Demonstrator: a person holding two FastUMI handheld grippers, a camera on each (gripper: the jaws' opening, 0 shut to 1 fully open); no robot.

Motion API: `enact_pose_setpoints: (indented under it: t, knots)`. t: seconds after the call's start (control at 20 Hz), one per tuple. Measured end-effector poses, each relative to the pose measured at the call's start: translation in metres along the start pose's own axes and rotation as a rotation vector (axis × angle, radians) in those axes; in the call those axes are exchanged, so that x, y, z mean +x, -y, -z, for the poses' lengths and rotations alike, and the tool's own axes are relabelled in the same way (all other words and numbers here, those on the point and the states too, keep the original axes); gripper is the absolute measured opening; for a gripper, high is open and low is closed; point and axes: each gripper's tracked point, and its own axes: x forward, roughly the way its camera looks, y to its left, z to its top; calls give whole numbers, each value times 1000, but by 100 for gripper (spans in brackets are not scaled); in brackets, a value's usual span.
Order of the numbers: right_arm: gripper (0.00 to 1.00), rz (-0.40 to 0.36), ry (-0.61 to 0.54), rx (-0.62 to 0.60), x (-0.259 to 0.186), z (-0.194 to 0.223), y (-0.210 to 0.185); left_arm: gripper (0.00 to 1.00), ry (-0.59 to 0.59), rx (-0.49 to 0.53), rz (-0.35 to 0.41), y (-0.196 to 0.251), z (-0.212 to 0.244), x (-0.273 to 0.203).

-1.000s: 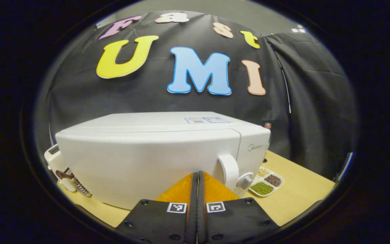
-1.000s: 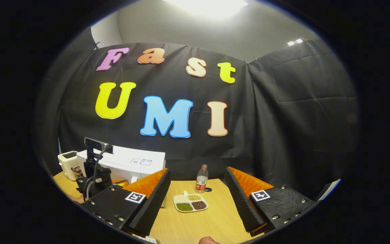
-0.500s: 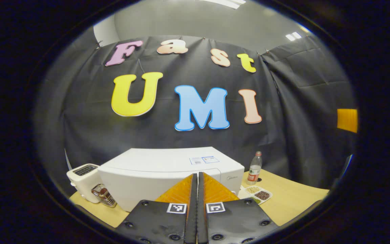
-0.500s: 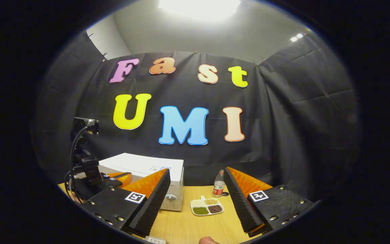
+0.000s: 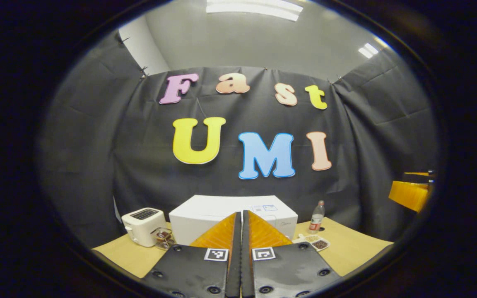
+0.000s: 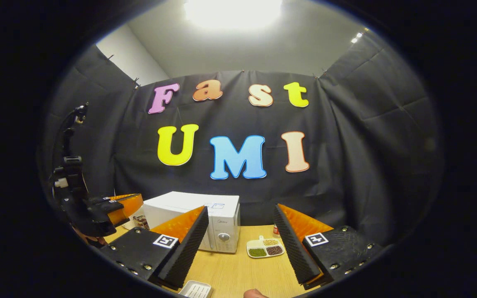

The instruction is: Open the microwave oven with the left hand, put the food in, and close the microwave oven.

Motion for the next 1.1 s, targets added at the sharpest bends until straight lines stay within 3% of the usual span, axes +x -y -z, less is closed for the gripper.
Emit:
enact_pose_setpoints:
  t: [0.25, 0.4, 0.55, 0.65, 0.75, 0.8, 0.95, 1.1]
  knots:
    - [95, -22, 29, -1, -19, -7, -4, 7, 11, 24, -49, -15, -11, -50]
    - [96, -34, 28, -8, -25, -3, -12, 9, 6, 30, -39, -21, -16, -75]
    - [96, -57, 24, 1, -29, -2, -31, 52, 10, 44, -49, -34, -19, -91]
    - [95, -62, 27, -4, -31, -5, -42, 71, 22, 53, -56, -45, -24, -100]
    - [95, -72, 34, -12, -33, -8, -56, 80, 31, 61, -60, -54, -29, -108]
    - [95, -70, 37, -18, -33, -8, -60, 92, 41, 68, -69, -61, -33, -113]
    - [95, -64, 38, -9, -36, -8, -76, 100, 71, 79, -97, -77, -36, -126]
    - [96, -63, 42, -7, -36, -10, -89, 98, 81, 62, -99, -86, -35, -135]
